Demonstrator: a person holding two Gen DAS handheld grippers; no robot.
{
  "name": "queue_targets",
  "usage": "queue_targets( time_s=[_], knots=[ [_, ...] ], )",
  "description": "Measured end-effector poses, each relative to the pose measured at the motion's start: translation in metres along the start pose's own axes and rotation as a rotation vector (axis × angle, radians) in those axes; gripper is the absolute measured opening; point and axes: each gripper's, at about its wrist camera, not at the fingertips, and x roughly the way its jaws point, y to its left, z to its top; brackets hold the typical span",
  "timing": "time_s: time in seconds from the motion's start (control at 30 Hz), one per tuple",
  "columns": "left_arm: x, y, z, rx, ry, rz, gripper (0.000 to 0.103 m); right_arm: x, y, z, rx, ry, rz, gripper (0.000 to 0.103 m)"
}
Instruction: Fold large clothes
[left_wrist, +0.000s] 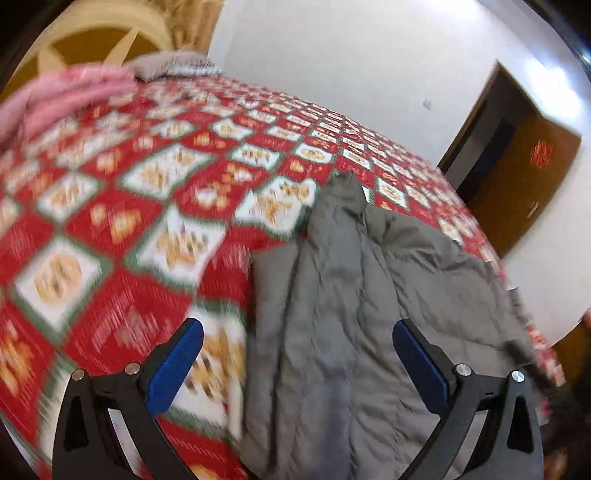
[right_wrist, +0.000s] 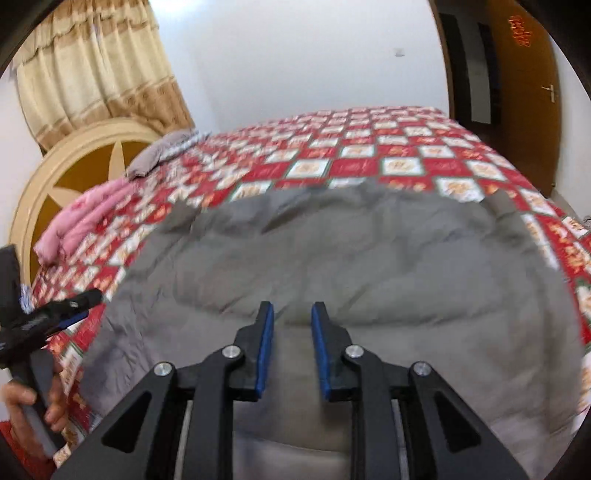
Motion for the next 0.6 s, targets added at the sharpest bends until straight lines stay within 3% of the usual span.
queue_targets(
  time_s=[0.13,0.3,0.43,0.5,0.53,0.57,0.6],
  knots=[
    [0.025,0.011,-0.010,-0.081,0.079,-0.028,0.102,0.036,-0.008,-0.014,0.018,0.050,-0.061,0.018],
    [0.031,0.001,-0.019,-0.077,0.023,-0.032,0.102,0.045,-0.025,-0.019,0.070,0.045,-0.008,0.017],
    [0.026,0.002,-0.027,-0.139,-0.001,-0.179,0.102,0.042,-0.022,-0.022,0.056,0.031,-0.016,0.017],
    [0.028,-0.002,-0.029,-0.184,0.026,-0.317,0.101,0.041,-0.022,-0.023,0.060,0.028,-0.009,0.017],
    [0.031,-0.009,-0.028,-0.182,0.033,-0.321,0.100,0.041,-0.022,-0.022,0.062,0.027,-0.006,0.017],
    [0.032,-0.017,-0.027,-0.153,0.028,-0.291,0.091,0.041,-0.022,-0.022,0.063,0.028,-0.004,0.017],
    [0.035,-0.024,-0.026,-0.126,0.028,-0.271,0.065,0.041,-0.021,-0.024,0.065,0.030,-0.003,0.017]
  ],
)
